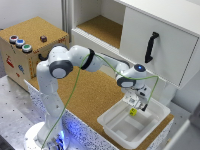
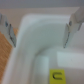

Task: Put the yellow object inside the box

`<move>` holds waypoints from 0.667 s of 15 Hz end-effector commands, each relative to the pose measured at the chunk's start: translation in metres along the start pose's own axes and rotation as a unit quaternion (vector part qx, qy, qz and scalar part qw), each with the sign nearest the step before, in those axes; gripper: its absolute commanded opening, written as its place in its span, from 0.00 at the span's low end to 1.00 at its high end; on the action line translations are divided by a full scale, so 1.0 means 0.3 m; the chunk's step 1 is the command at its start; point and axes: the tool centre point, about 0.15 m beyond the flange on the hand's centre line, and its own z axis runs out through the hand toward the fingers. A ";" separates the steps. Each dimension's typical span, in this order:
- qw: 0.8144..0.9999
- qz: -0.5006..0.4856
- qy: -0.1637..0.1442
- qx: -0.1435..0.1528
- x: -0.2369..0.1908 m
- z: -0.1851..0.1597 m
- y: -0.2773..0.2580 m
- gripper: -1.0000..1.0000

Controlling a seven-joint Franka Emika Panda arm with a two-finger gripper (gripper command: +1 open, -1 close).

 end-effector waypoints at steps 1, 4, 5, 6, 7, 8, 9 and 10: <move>0.998 -0.012 0.057 -0.012 0.040 -0.293 -0.184 1.00; 0.997 -0.034 0.069 -0.004 0.074 -0.345 -0.296 1.00; 0.996 -0.046 0.070 0.006 0.090 -0.348 -0.346 1.00; 0.996 -0.062 0.068 0.014 0.104 -0.343 -0.403 1.00; 0.995 -0.078 0.057 0.026 0.128 -0.325 -0.469 1.00; 0.994 -0.090 0.046 0.034 0.148 -0.306 -0.529 1.00; 0.993 -0.106 0.039 0.040 0.162 -0.296 -0.582 1.00; 0.991 -0.121 0.035 0.054 0.181 -0.284 -0.650 1.00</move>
